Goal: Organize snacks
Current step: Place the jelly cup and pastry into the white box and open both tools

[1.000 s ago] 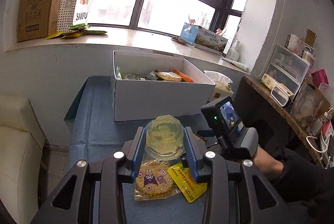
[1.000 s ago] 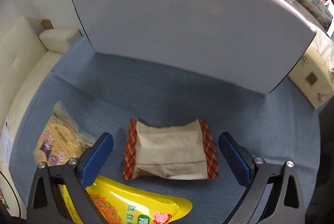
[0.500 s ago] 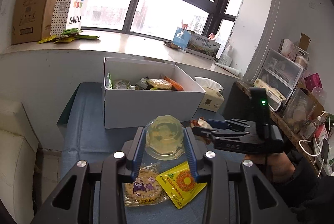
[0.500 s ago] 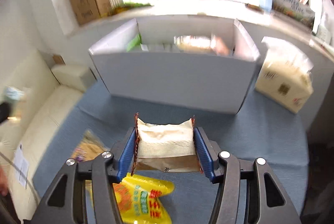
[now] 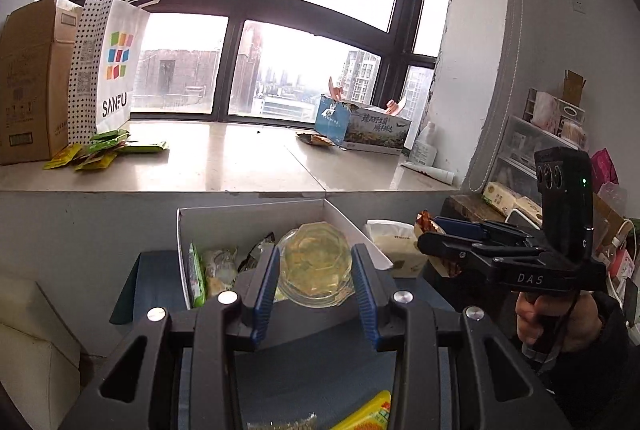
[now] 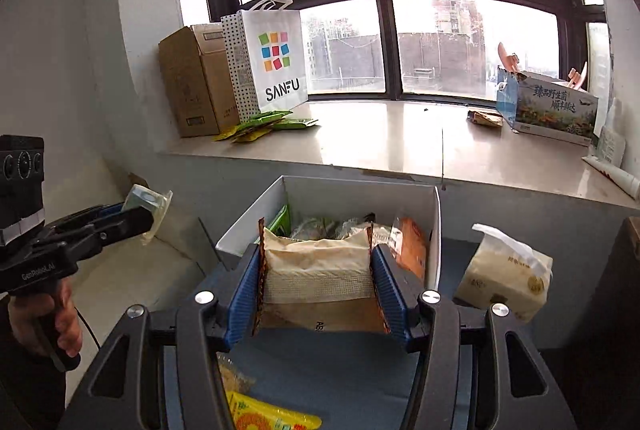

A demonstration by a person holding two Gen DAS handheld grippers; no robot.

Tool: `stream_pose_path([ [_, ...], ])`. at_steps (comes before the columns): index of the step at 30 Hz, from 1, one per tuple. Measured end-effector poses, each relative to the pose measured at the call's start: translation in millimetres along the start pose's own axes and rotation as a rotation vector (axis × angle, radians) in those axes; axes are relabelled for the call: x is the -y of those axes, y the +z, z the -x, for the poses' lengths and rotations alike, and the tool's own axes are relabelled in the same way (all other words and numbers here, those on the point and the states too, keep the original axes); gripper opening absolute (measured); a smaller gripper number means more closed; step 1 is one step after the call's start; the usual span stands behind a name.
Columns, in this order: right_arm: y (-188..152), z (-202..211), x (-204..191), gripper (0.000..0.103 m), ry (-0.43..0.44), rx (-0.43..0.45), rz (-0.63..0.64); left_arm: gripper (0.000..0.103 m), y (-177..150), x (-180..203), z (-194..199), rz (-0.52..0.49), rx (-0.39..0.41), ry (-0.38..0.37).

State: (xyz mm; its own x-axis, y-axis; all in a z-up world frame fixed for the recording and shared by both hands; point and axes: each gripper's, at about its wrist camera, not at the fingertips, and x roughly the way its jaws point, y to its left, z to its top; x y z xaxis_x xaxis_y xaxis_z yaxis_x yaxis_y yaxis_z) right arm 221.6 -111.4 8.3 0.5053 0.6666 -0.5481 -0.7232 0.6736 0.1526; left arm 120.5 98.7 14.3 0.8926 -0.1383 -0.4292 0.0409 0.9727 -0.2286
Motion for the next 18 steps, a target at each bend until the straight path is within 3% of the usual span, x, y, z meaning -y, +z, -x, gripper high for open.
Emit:
stream_pose_path([
  [6, 47.5, -75.4, 30.1, 0.060, -0.005, -0.076, -0.074, 0.041, 37.0, -32.2, -82.7, 0.065, -0.057, 0.028],
  [8, 56.4, -98.8, 42.0, 0.060, -0.045, -0.106, -0.100, 0.040, 41.3, -41.5, -111.7, 0.075, -0.096, 0.049],
  [10, 61.2, -119.4, 53.5, 0.062, -0.055, -0.137, -0.133, 0.041, 41.6, -47.1, -134.6, 0.050, -0.124, 0.098],
  [11, 61.5, -127.2, 58.6, 0.069, -0.054, -0.144, -0.153, 0.042, 41.1, -51.8, -144.7, 0.050, -0.137, 0.137],
  [12, 61.3, -134.3, 62.4, 0.085, -0.051, -0.153, -0.174, 0.047, 39.7, -58.1, -156.0, 0.059, -0.169, 0.148],
  [13, 60.4, -140.5, 66.8, 0.095, -0.046, -0.158, -0.199, 0.071, 37.3, -65.6, -167.8, 0.080, -0.216, 0.138],
  [14, 58.6, -145.5, 70.6, 0.103, -0.040, -0.161, -0.223, 0.102, 33.1, -72.5, -176.9, 0.104, -0.258, 0.151],
  [16, 54.4, -150.3, 74.8, 0.103, -0.082, -0.176, -0.239, 0.103, 23.2, -79.1, -181.5, 0.117, -0.280, 0.192],
  [18, 49.7, -148.3, 76.0, 0.103, -0.101, -0.158, -0.226, 0.103, 14.9, -81.4, -180.3, 0.123, -0.292, 0.170],
])
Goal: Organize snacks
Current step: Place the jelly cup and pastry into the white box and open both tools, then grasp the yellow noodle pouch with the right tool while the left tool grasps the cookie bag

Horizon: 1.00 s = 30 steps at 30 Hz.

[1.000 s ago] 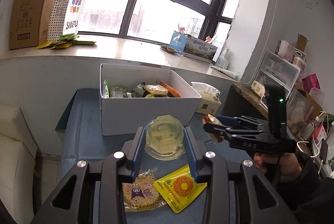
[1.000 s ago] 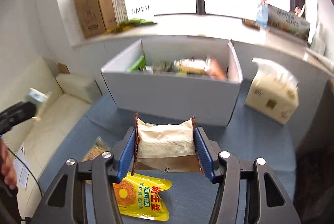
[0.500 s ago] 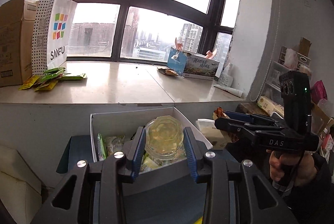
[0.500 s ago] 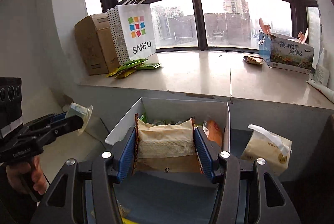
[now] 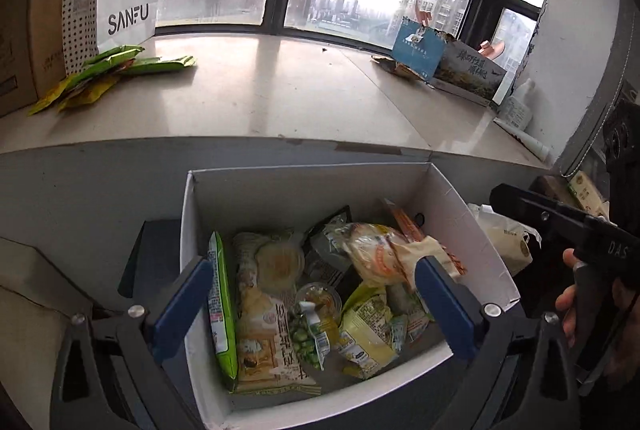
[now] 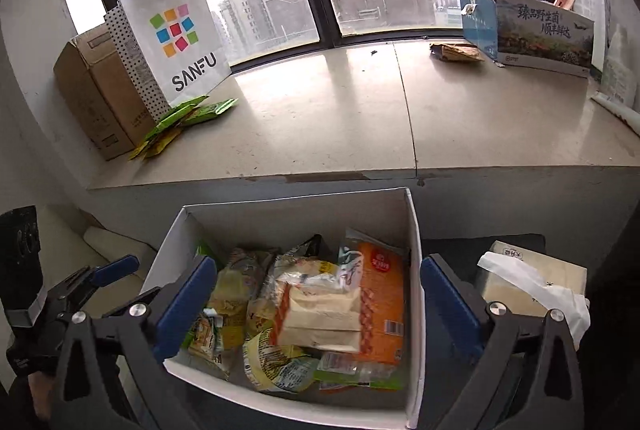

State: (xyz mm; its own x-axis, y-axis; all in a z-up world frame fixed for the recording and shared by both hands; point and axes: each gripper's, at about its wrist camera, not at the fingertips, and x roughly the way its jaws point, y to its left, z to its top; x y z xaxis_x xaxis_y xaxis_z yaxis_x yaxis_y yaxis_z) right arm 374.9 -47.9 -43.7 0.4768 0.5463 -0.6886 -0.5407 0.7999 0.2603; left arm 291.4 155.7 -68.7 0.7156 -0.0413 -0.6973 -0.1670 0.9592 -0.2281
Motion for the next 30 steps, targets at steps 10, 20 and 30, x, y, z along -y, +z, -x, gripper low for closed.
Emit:
stream_pose_path([
  [10, -29.8, 54.4, -37.6, 0.103, -0.105, 0.161, 0.225, 0.103, -31.1, 29.0, 73.1, -0.133, 0.188, 0.104],
  [20, -106.2, 159.4, -61.1, 0.103, -0.069, 0.276, 0.355, 0.103, -93.6, 55.7, 174.1, -0.140, 0.258, 0.084],
  [30, -215.7, 205.6, -43.7, 0.103, -0.066, 0.200, 0.335, 0.103, -179.8, 70.5, 210.9, -0.142, 0.201, 0.002],
])
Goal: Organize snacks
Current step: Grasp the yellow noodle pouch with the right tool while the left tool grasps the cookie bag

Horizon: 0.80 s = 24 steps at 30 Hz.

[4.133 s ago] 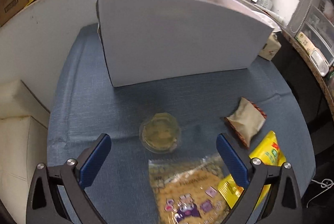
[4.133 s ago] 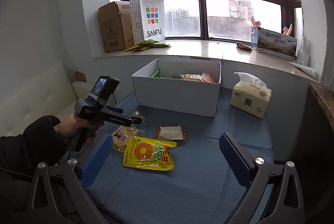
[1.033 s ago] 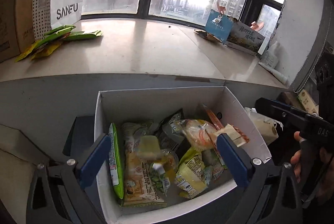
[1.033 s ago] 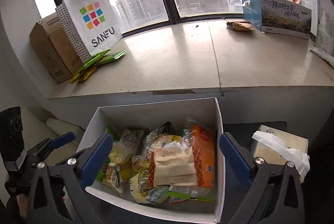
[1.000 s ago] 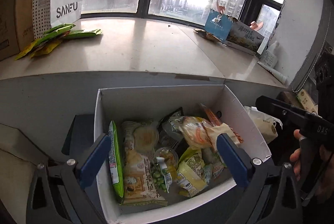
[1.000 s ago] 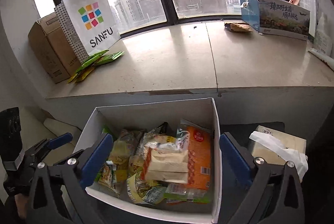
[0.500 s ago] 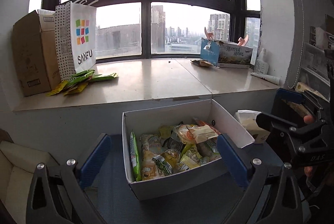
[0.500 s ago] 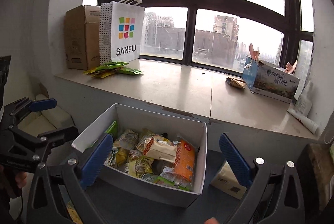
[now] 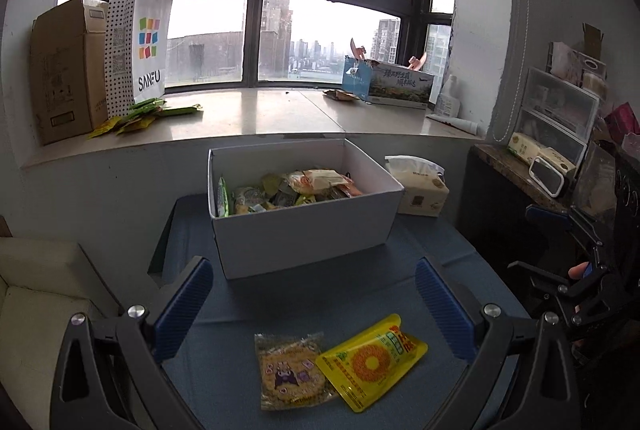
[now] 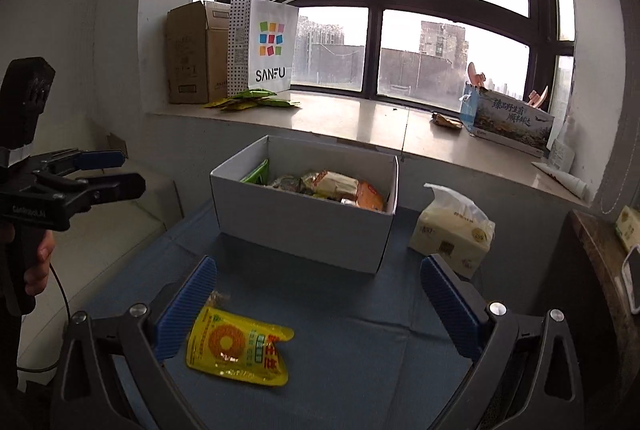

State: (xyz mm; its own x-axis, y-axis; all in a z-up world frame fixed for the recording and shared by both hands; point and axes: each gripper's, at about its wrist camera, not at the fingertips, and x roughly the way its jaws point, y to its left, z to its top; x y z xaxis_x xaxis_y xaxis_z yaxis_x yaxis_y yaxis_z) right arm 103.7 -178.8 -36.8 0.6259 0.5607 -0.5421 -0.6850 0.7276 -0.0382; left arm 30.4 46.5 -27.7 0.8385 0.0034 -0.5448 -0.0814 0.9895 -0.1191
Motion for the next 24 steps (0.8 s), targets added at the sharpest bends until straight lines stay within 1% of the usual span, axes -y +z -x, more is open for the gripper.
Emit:
stream_pose_path([
  [3, -27.8, 10.5, -1.3, 0.103, 0.020, -0.051, -0.042, 0.103, -18.2, 4.6, 4.6, 0.020, -0.025, -0.039],
  [5, -43.1, 13.2, -1.0, 0.103, 0.038, -0.083, -0.068, 0.103, -26.1, 7.9, 2.1, 0.020, -0.060, -0.063],
  [8, -61.3, 8.8, -1.8, 0.103, 0.068, -0.129, -0.069, 0.103, -33.1, 12.0, 3.2, 0.013, -0.071, -0.066],
  [10, -69.9, 2.3, -3.9, 0.103, 0.063, -0.161, -0.038, 0.103, -32.4, 13.0, 4.1, 0.010, -0.072, -0.061],
  [14, -78.5, -10.0, -6.6, 0.103, 0.103, -0.202, -0.011, 0.103, -32.2, 13.3, 4.1, -0.004, -0.078, -0.038],
  [17, -83.5, -24.7, -12.0, 0.103, 0.123, -0.243, -0.001, 0.103, -34.8, 10.7, 2.8, 0.008, -0.087, -0.055],
  [20, -88.6, -40.5, -18.9, 0.103, 0.139, -0.287, 0.029, 0.103, -38.9, 8.4, 2.6, 0.000, -0.099, -0.049],
  [24, -93.8, -59.5, -26.6, 0.103, 0.233, -0.315, 0.110, 0.103, -43.5, 0.8, 4.9, 0.003, -0.108, -0.061],
])
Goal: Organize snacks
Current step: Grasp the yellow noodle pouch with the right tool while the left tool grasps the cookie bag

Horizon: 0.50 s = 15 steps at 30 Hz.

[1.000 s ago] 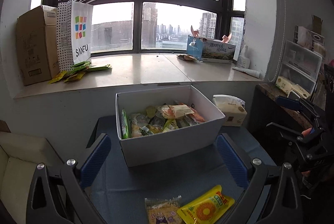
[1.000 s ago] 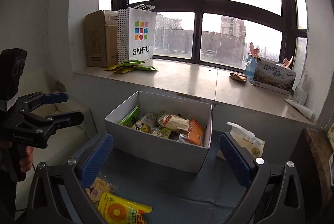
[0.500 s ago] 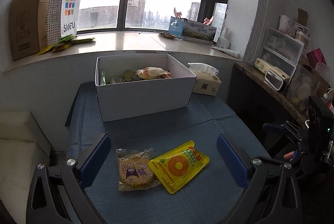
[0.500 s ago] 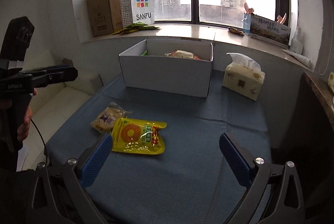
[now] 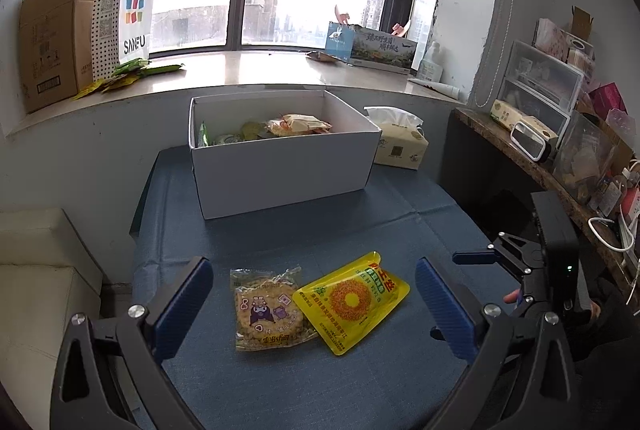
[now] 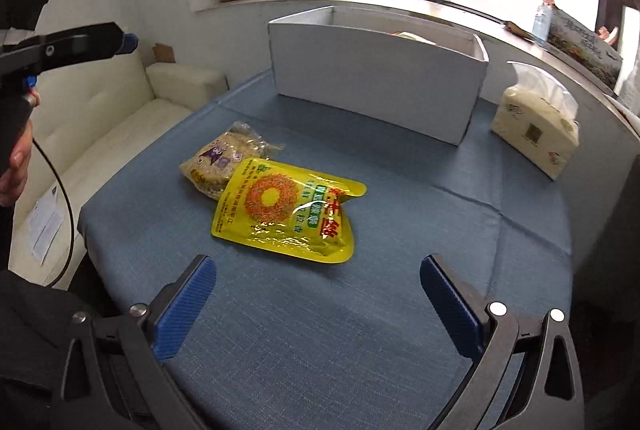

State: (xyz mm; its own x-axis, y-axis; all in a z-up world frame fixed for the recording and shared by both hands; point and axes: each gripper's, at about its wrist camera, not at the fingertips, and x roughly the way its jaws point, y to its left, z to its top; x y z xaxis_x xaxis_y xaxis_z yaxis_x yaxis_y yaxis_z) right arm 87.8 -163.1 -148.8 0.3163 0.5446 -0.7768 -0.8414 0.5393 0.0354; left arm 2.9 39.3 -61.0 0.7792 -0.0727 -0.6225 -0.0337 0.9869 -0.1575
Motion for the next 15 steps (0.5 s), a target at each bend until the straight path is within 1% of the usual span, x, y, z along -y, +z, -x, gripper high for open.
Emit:
stream_pose_path([
  [2, 3.7, -12.3, 1.1, 0.103, 0.027, -0.040, 0.042, 0.103, -2.5, -4.9, 2.3, 0.015, -0.003, 0.002],
  [4, 9.5, -22.9, 2.0, 0.103, 0.028, -0.067, 0.047, 0.103, -5.8, -10.3, 3.9, 0.027, -0.009, 0.014],
  [7, 17.0, -36.6, 0.5, 0.103, 0.059, -0.084, 0.031, 0.103, -10.3, -17.4, 5.4, 0.045, -0.013, 0.025],
  [9, 21.6, -44.9, -5.4, 0.103, 0.092, -0.087, 0.068, 0.103, -12.3, -22.1, 5.8, 0.052, -0.016, 0.016],
  [10, 24.7, -49.4, -9.1, 0.103, 0.099, -0.094, 0.116, 0.103, -12.9, -23.5, 5.9, 0.053, -0.019, 0.017],
  [12, 31.1, -56.6, -16.1, 0.103, 0.118, -0.100, 0.263, 0.103, -14.0, -24.9, 7.5, 0.051, -0.019, 0.023],
  [15, 41.4, -69.9, -24.6, 0.103, 0.129, -0.176, 0.521, 0.103, -14.5, -26.5, 8.7, 0.050, -0.018, 0.019],
])
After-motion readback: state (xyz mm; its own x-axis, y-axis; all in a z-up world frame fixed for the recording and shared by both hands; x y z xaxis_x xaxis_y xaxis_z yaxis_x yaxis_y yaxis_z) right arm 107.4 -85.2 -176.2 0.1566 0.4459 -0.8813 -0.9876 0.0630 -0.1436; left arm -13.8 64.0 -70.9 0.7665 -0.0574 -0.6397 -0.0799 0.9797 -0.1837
